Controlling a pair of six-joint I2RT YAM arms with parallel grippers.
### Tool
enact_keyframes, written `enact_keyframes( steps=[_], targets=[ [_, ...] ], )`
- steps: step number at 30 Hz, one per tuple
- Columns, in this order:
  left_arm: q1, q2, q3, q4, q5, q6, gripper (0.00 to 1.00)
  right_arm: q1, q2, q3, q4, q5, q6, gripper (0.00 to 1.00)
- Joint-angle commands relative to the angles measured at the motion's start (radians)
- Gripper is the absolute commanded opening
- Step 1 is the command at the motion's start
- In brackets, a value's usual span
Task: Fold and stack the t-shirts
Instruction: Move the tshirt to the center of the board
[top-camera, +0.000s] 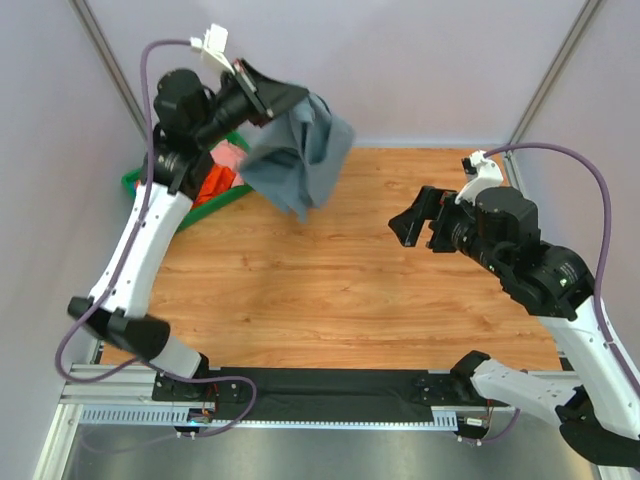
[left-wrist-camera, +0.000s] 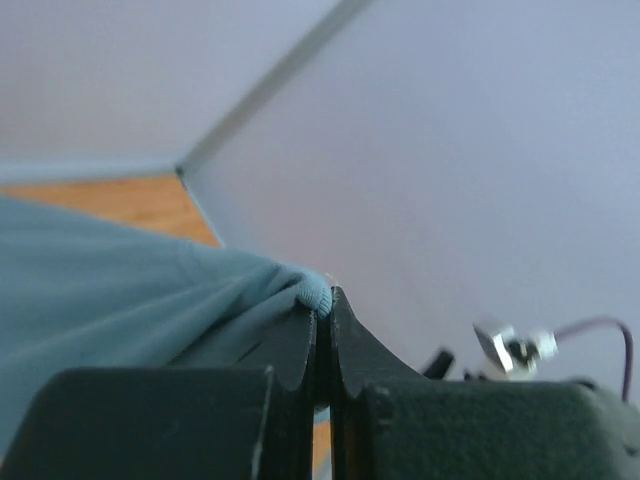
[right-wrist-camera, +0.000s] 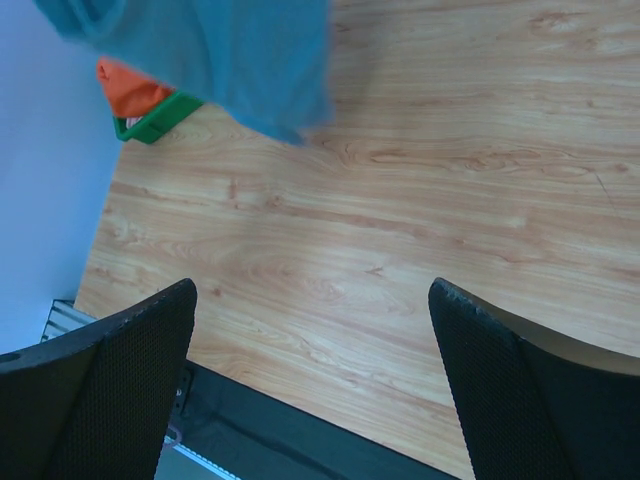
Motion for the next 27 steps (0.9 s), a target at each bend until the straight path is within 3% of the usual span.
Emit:
enact_keyframes(
  steps=[1, 5, 8, 12, 15, 20, 22, 27],
  targets=[
    [-0.103, -0.156, -0.327, -0.02, 0.012, 0.007, 0.0, 0.004, 0.008, 0.004, -0.008, 0.089, 0.044, 1.0],
    [-0.175, -0.357, -0.719, -0.024, -0.012, -0.023, 0.0, 0.001, 0.038, -0.02, -0.057, 0.137, 0.075, 0.99],
    [-0.177, -0.429, -0.907, -0.213, -0.065, 0.028, 0.17, -0.004, 0.087, -0.037, -0.076, 0.136, 0.085, 0.99],
    [-0.177, -0.466, -1.037, -0.374, -0.104, 0.103, 0.55, -0.028, 0.159, -0.071, -0.078, 0.123, 0.061, 0.98],
    [-0.175, -0.465, -1.068, -0.403, -0.142, 0.097, 0.65, -0.108, 0.228, -0.108, -0.033, 0.091, -0.006, 0.94],
    [-0.175, -0.362, -1.051, -0.423, -0.159, 0.126, 0.67, -0.326, 0.339, -0.146, 0.034, -0.009, 0.008, 0.83],
    [-0.175, -0.29, -1.022, -0.448, -0.165, 0.166, 0.67, -0.476, 0.426, -0.146, 0.022, -0.029, 0.047, 0.77],
    [-0.175, -0.175, -1.013, -0.474, -0.15, 0.168, 0.67, -0.571, 0.521, -0.164, -0.103, 0.038, 0.087, 0.75]
  ],
)
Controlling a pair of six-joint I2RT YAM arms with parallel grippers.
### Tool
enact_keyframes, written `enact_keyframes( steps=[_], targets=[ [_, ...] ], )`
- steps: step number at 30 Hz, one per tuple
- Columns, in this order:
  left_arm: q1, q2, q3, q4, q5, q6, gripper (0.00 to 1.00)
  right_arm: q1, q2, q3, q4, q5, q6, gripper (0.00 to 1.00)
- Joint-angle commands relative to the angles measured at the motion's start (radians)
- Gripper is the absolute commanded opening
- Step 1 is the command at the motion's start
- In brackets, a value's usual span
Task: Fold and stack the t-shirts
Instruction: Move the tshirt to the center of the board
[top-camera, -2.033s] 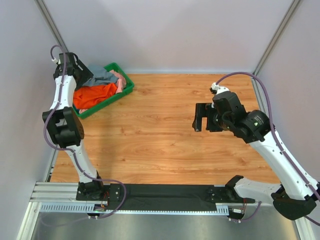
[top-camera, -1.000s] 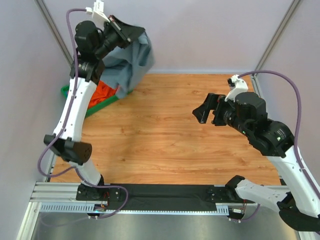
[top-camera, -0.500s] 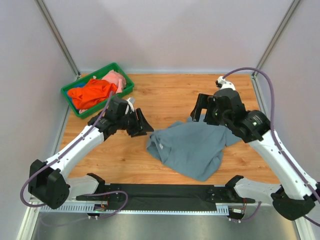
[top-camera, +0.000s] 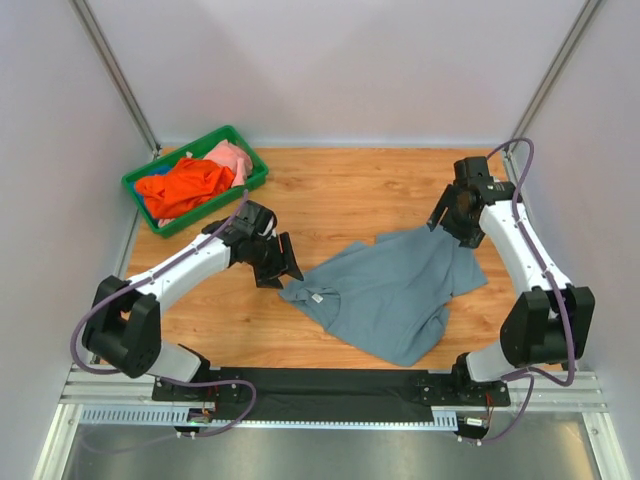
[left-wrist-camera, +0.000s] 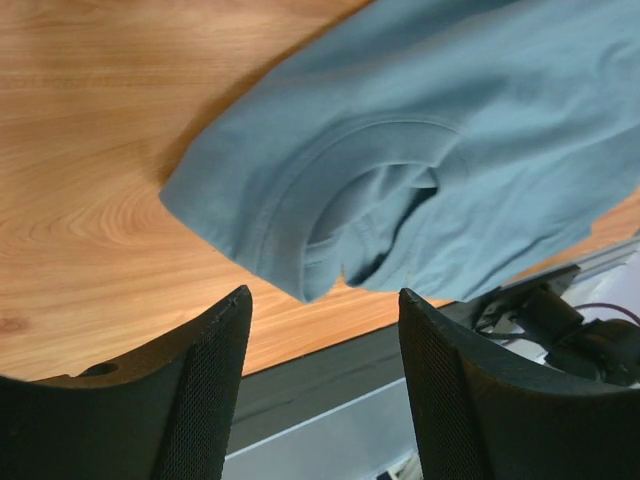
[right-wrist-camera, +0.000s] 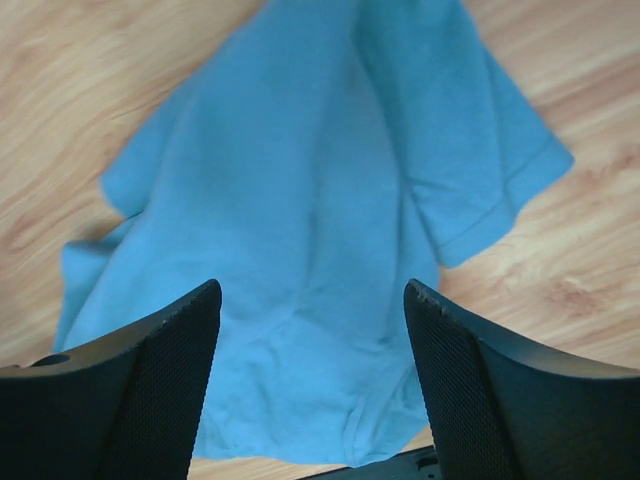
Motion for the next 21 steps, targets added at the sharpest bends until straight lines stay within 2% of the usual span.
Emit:
enact_keyframes(
  steps=[1, 6, 13, 16, 17, 19, 20, 21],
  targets=[
    [0.003, 0.025, 0.012, -0.03, 0.002, 0.024, 0.67, -0.045, 0.022, -0.032, -0.083, 0.054, 0.045, 0.75],
    [0.003, 0.077, -0.016, 0.051, 0.011, 0.004, 0.69, -0.21, -0.013, -0.188, -0.005, 0.05, 0.059, 0.72],
    [0.003, 0.217, 0.004, 0.131, 0.0, 0.009, 0.65, -0.307, 0.039, -0.262, 0.119, 0.054, 0.027, 0.65],
    [0.003, 0.292, 0.045, 0.143, 0.003, 0.009, 0.42, -0.333, 0.085, -0.283, 0.162, 0.053, 0.02, 0.66],
    [0.001, 0.31, 0.082, 0.14, -0.001, 0.016, 0.27, -0.348, 0.093, -0.288, 0.168, 0.034, 0.022, 0.67],
    [0.004, 0.369, 0.137, 0.12, -0.023, 0.03, 0.14, -0.358, 0.097, -0.296, 0.18, 0.013, 0.025, 0.68],
    [0.008, 0.392, 0.218, 0.11, -0.045, 0.049, 0.0, -0.359, 0.094, -0.293, 0.179, 0.01, 0.025, 0.68],
    [0.027, 0.444, 0.272, 0.094, -0.056, 0.073, 0.0, -0.359, 0.085, -0.293, 0.176, 0.014, 0.024, 0.68]
  ],
)
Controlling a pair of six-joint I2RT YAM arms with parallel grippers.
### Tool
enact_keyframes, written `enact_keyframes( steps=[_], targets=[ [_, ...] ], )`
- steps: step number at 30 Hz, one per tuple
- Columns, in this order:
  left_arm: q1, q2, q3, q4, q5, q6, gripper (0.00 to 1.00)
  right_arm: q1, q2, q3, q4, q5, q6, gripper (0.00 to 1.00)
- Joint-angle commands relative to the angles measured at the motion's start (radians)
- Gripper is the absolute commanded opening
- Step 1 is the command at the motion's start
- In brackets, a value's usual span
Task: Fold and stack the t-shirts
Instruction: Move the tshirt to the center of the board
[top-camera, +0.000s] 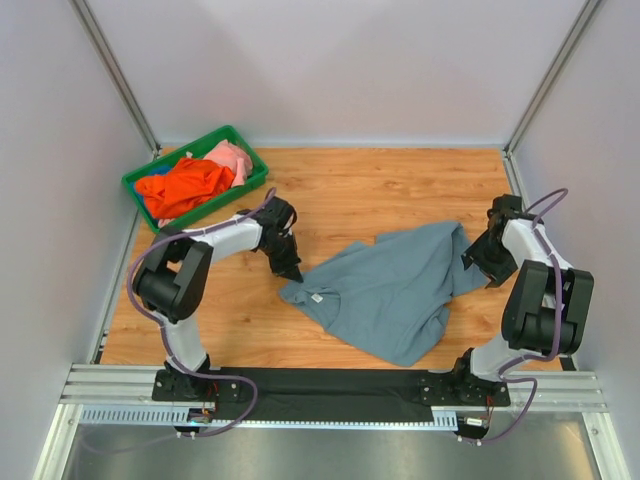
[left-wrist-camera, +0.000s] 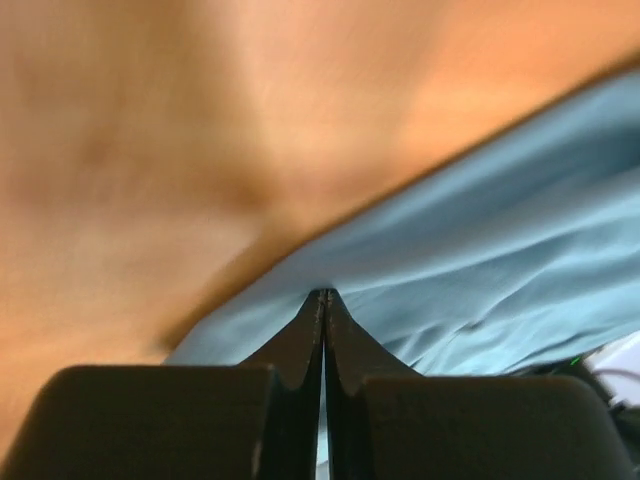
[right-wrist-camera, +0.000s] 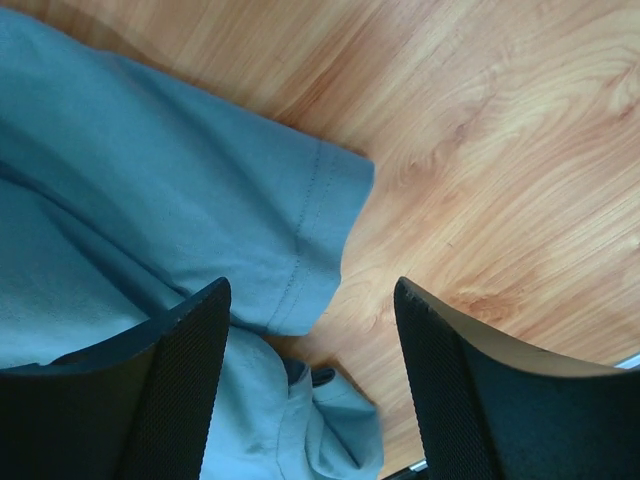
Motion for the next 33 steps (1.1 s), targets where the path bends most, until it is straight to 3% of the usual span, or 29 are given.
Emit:
enact_keyframes(
  steps=[1, 4, 6, 7, 10, 11, 13, 18, 22, 24, 27, 30, 31, 33],
  targets=[
    [0.054, 0.109, 0.271, -0.013, -0.048, 0.063, 0.0, -0.009, -0.024, 0.012, 0.039, 0.011, -0.005, 0.68],
    [0.1, 0.2, 0.478, -0.079, -0.054, 0.086, 0.0, -0.009, -0.035, 0.024, -0.008, 0.034, 0.001, 0.67],
    [0.126, 0.284, 0.707, -0.137, -0.087, 0.107, 0.0, -0.009, -0.038, 0.015, -0.017, 0.039, 0.011, 0.67],
    [0.129, 0.309, 0.852, -0.213, -0.101, 0.133, 0.07, -0.009, -0.041, 0.012, -0.017, 0.039, 0.014, 0.67],
    [0.123, 0.338, 0.966, -0.329, -0.144, 0.171, 0.35, -0.009, -0.028, 0.003, -0.017, 0.042, 0.023, 0.67],
    [0.119, 0.323, 0.948, -0.344, -0.164, 0.182, 0.45, -0.009, -0.014, 0.001, -0.013, 0.048, 0.023, 0.67],
    [0.082, 0.225, 0.869, -0.343, -0.181, 0.191, 0.5, -0.009, 0.001, 0.001, 0.005, 0.054, 0.023, 0.67],
    [-0.048, -0.043, 0.449, -0.215, -0.126, 0.106, 0.59, -0.011, 0.081, 0.029, 0.047, 0.066, 0.024, 0.67],
    [-0.125, -0.108, 0.223, -0.159, -0.109, 0.001, 0.7, -0.016, 0.123, 0.032, 0.082, 0.066, 0.028, 0.67],
    [-0.148, -0.096, 0.184, -0.145, -0.112, -0.023, 0.71, -0.019, 0.147, 0.026, 0.108, 0.059, 0.035, 0.66],
    [-0.156, -0.053, 0.16, -0.163, -0.129, -0.029, 0.71, -0.017, 0.166, 0.012, 0.139, 0.054, 0.038, 0.6],
    [-0.157, 0.008, 0.17, -0.214, -0.199, -0.028, 0.71, -0.02, 0.18, 0.004, 0.147, 0.068, 0.043, 0.45],
    [-0.157, 0.027, 0.177, -0.223, -0.228, -0.023, 0.7, -0.019, 0.18, 0.003, 0.147, 0.072, 0.043, 0.35],
    [-0.159, 0.079, 0.181, -0.225, -0.259, -0.013, 0.67, -0.02, 0.175, 0.008, 0.125, 0.085, 0.041, 0.28]
  ],
)
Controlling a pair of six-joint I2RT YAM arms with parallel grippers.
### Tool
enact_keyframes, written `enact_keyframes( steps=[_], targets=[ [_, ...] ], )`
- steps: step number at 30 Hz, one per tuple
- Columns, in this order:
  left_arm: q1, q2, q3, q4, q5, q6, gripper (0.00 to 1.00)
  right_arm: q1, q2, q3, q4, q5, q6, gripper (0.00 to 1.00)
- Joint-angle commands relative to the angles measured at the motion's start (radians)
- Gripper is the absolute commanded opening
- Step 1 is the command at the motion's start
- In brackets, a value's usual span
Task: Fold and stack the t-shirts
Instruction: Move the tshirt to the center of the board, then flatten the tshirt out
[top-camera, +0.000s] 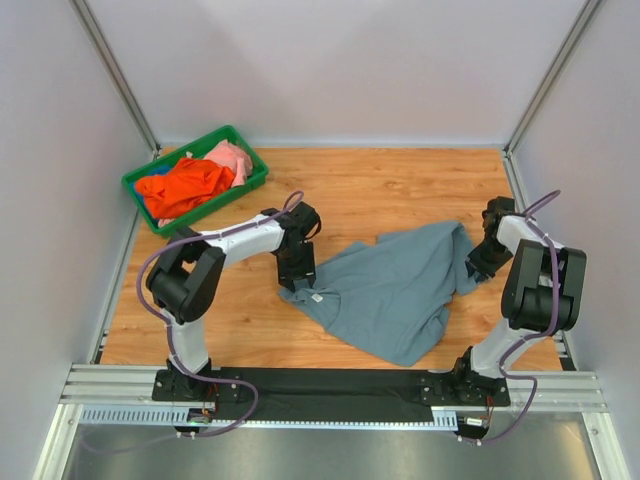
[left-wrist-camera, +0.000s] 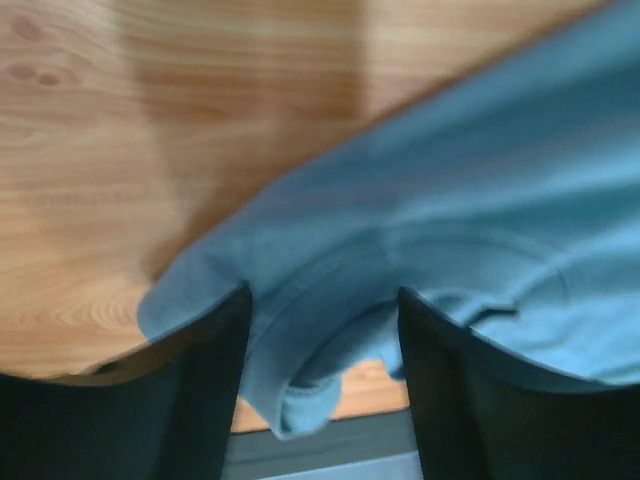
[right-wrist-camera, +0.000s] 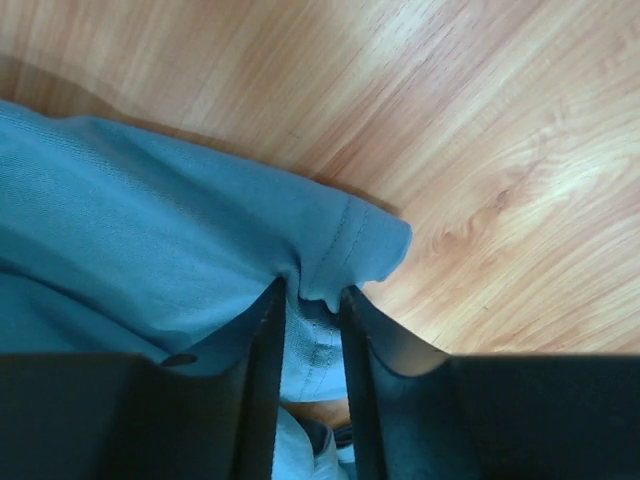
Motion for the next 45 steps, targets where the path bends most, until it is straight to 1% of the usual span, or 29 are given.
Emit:
enact_keyframes(
  steps=[1, 2, 3, 4, 5, 6, 9, 11, 12, 14, 15, 16, 17, 18, 20, 21, 22, 23, 24, 26, 27, 28, 30, 31, 33, 35, 37, 41, 45],
  targets=[
    [-0.001, 0.066, 0.039, -0.021, -0.108, 0.002, 0.54, -0.009, 0.024, 0.009, 0.01, 0.086, 0.018, 0.26],
    [-0.001, 0.103, 0.05, -0.021, -0.11, 0.005, 0.42, -0.009, 0.021, 0.035, -0.019, 0.138, 0.026, 0.24],
    [-0.001, 0.12, 0.068, -0.026, -0.146, 0.013, 0.32, -0.009, 0.02, 0.053, -0.083, 0.161, 0.032, 0.18],
    [0.001, 0.141, 0.114, -0.026, -0.172, 0.022, 0.16, -0.009, 0.018, 0.07, -0.114, 0.179, 0.036, 0.0],
    [0.002, 0.179, 0.145, -0.026, -0.18, 0.048, 0.07, -0.009, 0.007, 0.086, -0.149, 0.216, 0.044, 0.0],
    [0.007, 0.198, 0.219, -0.036, -0.192, 0.059, 0.0, -0.009, -0.003, 0.118, -0.207, 0.23, 0.052, 0.0],
    [0.061, 0.256, 0.339, -0.017, -0.214, 0.094, 0.0, -0.006, -0.063, 0.158, -0.263, 0.222, 0.046, 0.0],
    [0.123, 0.295, 0.479, 0.008, -0.194, 0.108, 0.0, -0.001, -0.098, 0.17, -0.283, 0.204, 0.043, 0.0],
    [0.143, 0.313, 0.59, 0.022, -0.182, 0.126, 0.0, 0.003, -0.129, 0.17, -0.295, 0.198, 0.041, 0.0],
    [0.193, 0.373, 0.715, 0.002, -0.142, 0.162, 0.0, 0.005, -0.175, 0.158, -0.3, 0.173, 0.04, 0.0],
    [0.205, 0.393, 0.828, -0.013, -0.121, 0.176, 0.01, 0.005, -0.187, 0.137, -0.297, 0.169, 0.041, 0.0],
    [0.222, 0.419, 0.876, -0.03, -0.087, 0.189, 0.08, 0.005, -0.195, 0.126, -0.29, 0.146, 0.038, 0.0],
    [0.225, 0.421, 0.908, -0.061, -0.085, 0.203, 0.21, 0.005, -0.203, 0.112, -0.272, 0.135, 0.04, 0.0],
    [0.223, 0.396, 0.919, -0.07, -0.085, 0.228, 0.46, 0.005, -0.204, 0.094, -0.263, 0.111, 0.04, 0.0],
    [0.217, 0.338, 0.862, -0.048, -0.076, 0.242, 0.57, 0.005, -0.2, 0.086, -0.248, 0.092, 0.038, 0.0],
    [0.211, 0.301, 0.769, -0.034, -0.073, 0.245, 0.59, 0.005, -0.195, 0.083, -0.246, 0.086, 0.037, 0.0],
    [0.19, 0.224, 0.715, -0.023, -0.071, 0.245, 0.59, 0.005, -0.194, 0.081, -0.241, 0.078, 0.035, 0.0],
    [0.174, 0.183, 0.662, -0.011, -0.071, 0.245, 0.59, 0.005, -0.194, 0.081, -0.232, 0.075, 0.03, 0.0],
    [0.135, 0.145, 0.56, -0.007, -0.07, 0.242, 0.59, 0.005, -0.192, 0.081, -0.229, 0.071, 0.027, 0.0],
    [0.093, 0.036, 0.455, 0.015, -0.05, 0.213, 0.58, 0.005, -0.183, 0.081, -0.22, 0.057, 0.018, 0.0],
    [0.05, -0.002, 0.341, 0.038, -0.006, 0.197, 0.58, 0.005, -0.178, 0.083, -0.218, 0.049, 0.015, 0.0],
    [0.026, -0.073, 0.28, 0.069, 0.016, 0.159, 0.57, 0.005, -0.175, 0.081, -0.215, 0.04, 0.012, 0.0],
    [-0.04, -0.122, 0.134, 0.158, 0.057, 0.112, 0.57, 0.005, -0.174, 0.077, -0.212, 0.035, 0.007, 0.0],
    [-0.059, -0.144, 0.099, 0.178, 0.065, 0.057, 0.57, 0.007, -0.175, 0.074, -0.211, 0.032, 0.007, 0.0],
    [-0.095, -0.132, 0.036, 0.21, 0.08, 0.009, 0.57, 0.005, -0.18, 0.067, -0.206, 0.028, 0.006, 0.0],
    [-0.106, -0.106, 0.016, 0.241, 0.103, -0.025, 0.58, 0.005, -0.186, 0.064, -0.206, 0.02, 0.003, 0.0],
    [-0.12, -0.06, 0.019, 0.247, 0.105, -0.031, 0.58, 0.005, -0.194, 0.064, -0.206, 0.011, 0.003, 0.0],
    [-0.146, 0.012, 0.021, 0.22, 0.081, -0.111, 0.57, 0.007, -0.215, 0.058, -0.206, -0.003, -0.005, 0.0],
    [-0.171, 0.068, 0.027, 0.247, 0.065, -0.146, 0.56, 0.011, -0.22, 0.051, -0.211, -0.023, -0.008, 0.0]
  ],
)
